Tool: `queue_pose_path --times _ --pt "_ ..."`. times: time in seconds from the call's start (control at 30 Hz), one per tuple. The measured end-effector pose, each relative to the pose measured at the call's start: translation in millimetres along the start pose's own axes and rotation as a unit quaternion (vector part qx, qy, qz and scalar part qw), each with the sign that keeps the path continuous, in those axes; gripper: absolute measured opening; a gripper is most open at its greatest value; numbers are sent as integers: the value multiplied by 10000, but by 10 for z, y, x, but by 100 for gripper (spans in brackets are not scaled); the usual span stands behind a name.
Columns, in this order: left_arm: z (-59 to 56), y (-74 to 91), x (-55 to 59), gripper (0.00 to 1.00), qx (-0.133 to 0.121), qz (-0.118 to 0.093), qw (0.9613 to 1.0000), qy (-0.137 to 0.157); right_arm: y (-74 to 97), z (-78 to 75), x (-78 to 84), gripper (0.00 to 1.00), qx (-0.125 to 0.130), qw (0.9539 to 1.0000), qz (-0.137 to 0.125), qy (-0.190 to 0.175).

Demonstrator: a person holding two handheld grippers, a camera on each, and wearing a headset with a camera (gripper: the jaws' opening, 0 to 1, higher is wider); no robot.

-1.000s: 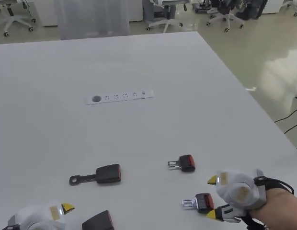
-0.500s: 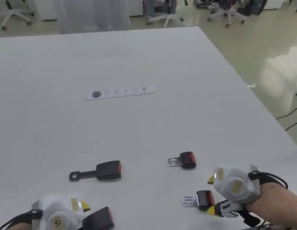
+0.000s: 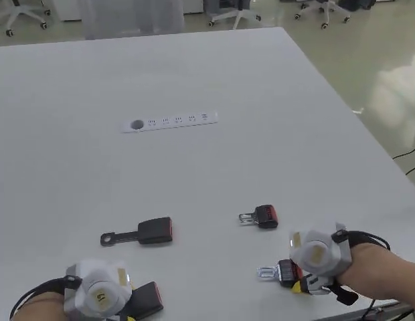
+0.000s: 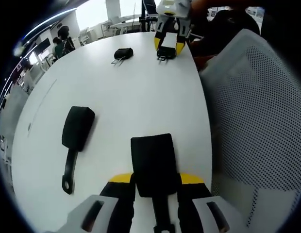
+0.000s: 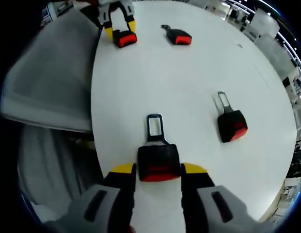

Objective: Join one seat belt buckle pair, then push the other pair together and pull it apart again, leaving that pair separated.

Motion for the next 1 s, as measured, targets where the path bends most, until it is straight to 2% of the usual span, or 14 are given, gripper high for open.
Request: queue_pose_path --times 0.1,0.2,0.33,0.43,0.63,0.8,1.0 --pt "-9 -20 1 35 29 80 9999 -106 -2 -9 -16 35 -13 10000 54 14" --pt "0 -11 -9 35 41 70 9999 -85 1 -13 -11 35 -41 9999 98 90" --pt "-3 -14 -11 34 93 35 9996 -261 -5 -26 -1 34 -139 9998 90 79" --pt "3 -17 -13 34 131 39 9995 -281 -12 -35 -6 34 -212 9997 95 31" --pt "1 -17 -8 34 135 25 9995 -278 -16 -34 -3 34 -240 9992 245 185" --pt "4 -19 -15 34 164 80 9994 -294 -15 -31 -11 34 -233 9993 225 178" --pt "7 -21 -21 34 180 159 9992 -332 -31 41 -96 34 -203 9993 105 297"
Point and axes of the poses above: the centre of the closed fingertips' face, and the gripper's own axes: y roughly backward along the fingers, z roughly to its left, x roughly out of its underside, the point moved 4 cm from there along y, roughly backward along the fingers, and after that the axes turned 4 degrees about -y, right-handed, at the moved point
